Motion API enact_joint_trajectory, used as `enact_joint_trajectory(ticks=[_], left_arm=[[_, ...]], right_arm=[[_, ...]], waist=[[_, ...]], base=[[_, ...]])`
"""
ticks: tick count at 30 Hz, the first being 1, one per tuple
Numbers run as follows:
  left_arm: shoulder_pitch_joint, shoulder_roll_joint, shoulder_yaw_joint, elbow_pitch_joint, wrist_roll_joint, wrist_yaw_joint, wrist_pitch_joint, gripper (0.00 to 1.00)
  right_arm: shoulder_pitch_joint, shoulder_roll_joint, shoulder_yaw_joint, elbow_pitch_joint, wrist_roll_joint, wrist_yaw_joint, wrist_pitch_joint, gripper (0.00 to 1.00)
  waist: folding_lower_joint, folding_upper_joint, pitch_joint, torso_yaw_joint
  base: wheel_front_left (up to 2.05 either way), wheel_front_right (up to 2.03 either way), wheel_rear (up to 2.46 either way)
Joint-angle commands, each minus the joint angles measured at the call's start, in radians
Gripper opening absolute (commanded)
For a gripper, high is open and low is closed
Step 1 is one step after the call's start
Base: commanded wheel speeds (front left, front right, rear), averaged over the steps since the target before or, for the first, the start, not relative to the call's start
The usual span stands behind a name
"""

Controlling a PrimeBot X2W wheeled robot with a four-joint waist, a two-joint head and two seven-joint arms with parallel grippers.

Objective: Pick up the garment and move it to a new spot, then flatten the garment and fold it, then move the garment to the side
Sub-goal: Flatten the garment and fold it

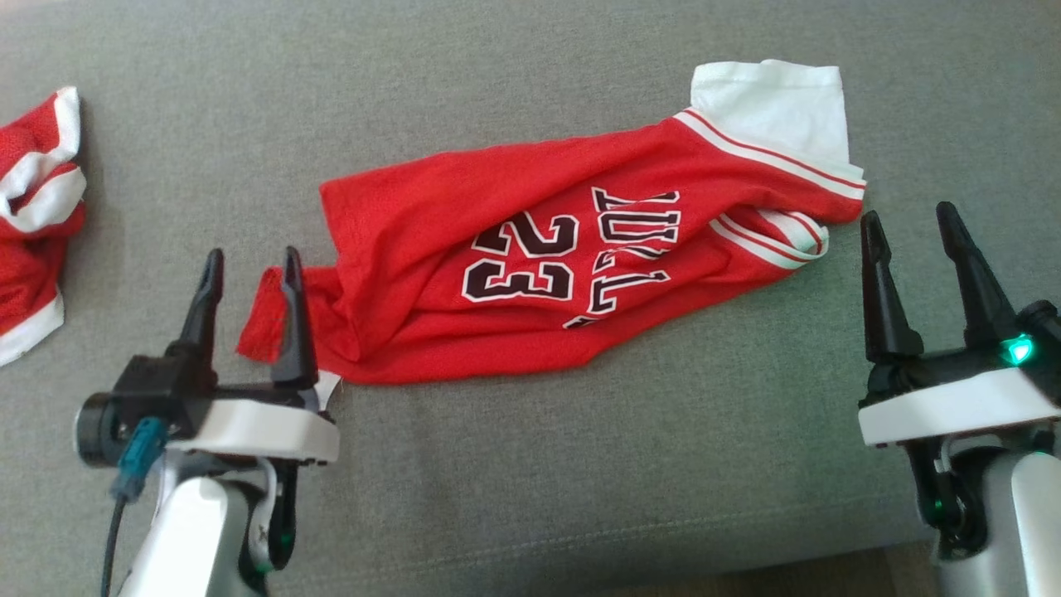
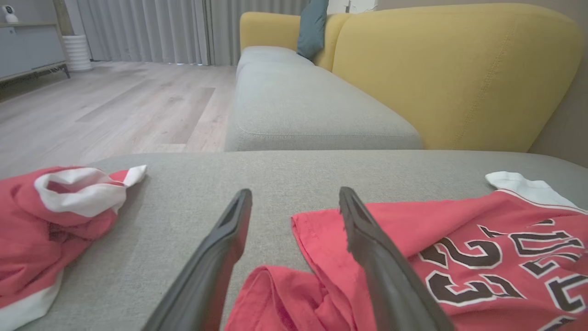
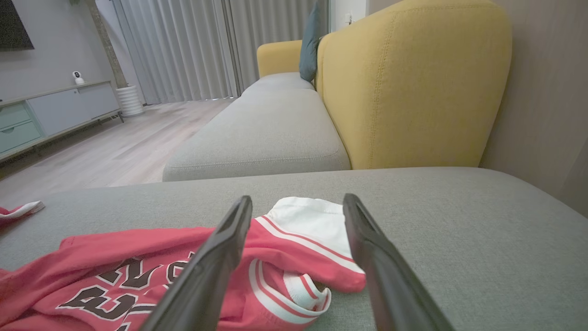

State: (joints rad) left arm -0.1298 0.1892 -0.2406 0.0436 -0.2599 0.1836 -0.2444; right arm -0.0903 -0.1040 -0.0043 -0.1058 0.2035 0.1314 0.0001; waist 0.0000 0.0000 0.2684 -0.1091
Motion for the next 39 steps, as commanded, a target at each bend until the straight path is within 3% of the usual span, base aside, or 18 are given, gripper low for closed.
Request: enact_joint_trajectory(ticks=[1, 6, 12, 18, 25, 26, 27, 28, 35, 39], left_arm=[[-0.046, 0.021, 0.031, -0.027, -0.004, -0.007, 0.004, 1.0], [-0.171, 0.017, -0.009, 0.044, -0.028, -0.073, 0.067, 1.0], [-0.38, 0.012, -0.037, 0.262, -0.07, -0.15, 0.201, 1.0], [-0.513, 0.024, -0.029, 0.49, -0.113, -0.184, 0.343, 1.0], [-0.575, 0.017, -0.046, 0.621, -0.131, -0.211, 0.401, 1.0], [-0.58, 0.017, -0.054, 0.629, -0.127, -0.217, 0.404, 0.8], [-0.583, 0.018, -0.063, 0.636, -0.121, -0.221, 0.407, 0.28], [-0.585, 0.018, -0.072, 0.638, -0.116, -0.224, 0.407, 0.0], [-0.587, 0.023, -0.106, 0.601, -0.075, -0.2, 0.374, 0.0], [-0.6, 0.029, -0.107, 0.562, -0.067, -0.184, 0.346, 0.0]], right_arm=[[-0.013, -0.012, 0.02, -0.041, 0.001, -0.001, -0.002, 1.0], [-0.025, -0.011, 0.028, -0.047, 0.006, -0.001, 0.003, 1.0], [-0.051, -0.007, 0.052, -0.041, 0.015, -0.001, -0.005, 1.0], [-0.059, -0.003, 0.059, -0.019, 0.022, -0.001, -0.019, 1.0], [-0.063, 0.004, 0.062, -0.002, 0.031, -0.001, -0.032, 1.0], [-0.064, 0.004, 0.062, -0.001, 0.032, -0.001, -0.033, 1.0], [-0.064, 0.005, 0.062, 0.001, 0.033, -0.001, -0.034, 1.0], [-0.066, 0.004, 0.059, 0.004, 0.035, -0.001, -0.035, 1.0], [-0.118, -0.016, 0.019, 0.052, 0.062, -0.001, -0.031, 1.0], [-0.239, -0.082, -0.01, 0.149, 0.117, -0.001, 0.003, 1.0]], waist=[[0.0, 0.0, 0.007, 0.003], [0.0, 0.0, 0.052, 0.016], [0.0, 0.0, 0.105, 0.005], [0.0, 0.0, 0.126, -0.017], [0.0, 0.0, 0.132, -0.031], [0.0, 0.0, 0.133, -0.031], [0.0, 0.0, 0.132, -0.032], [0.0, 0.0, 0.132, -0.032], [0.0, 0.0, 0.14, -0.025], [0.0, 0.0, 0.169, -0.012]], base=[[0.0, 0.0, 0.0], [0.0, 0.0, 0.0], [0.0, 0.0, 0.0], [0.0, 0.0, 0.0], [0.0, 0.0, 0.0], [0.0, 0.0, 0.0], [0.0, 0.0, 0.0], [0.0, 0.0, 0.0], [0.0, 0.0, 0.0], [0.0, 0.0, 0.0]])
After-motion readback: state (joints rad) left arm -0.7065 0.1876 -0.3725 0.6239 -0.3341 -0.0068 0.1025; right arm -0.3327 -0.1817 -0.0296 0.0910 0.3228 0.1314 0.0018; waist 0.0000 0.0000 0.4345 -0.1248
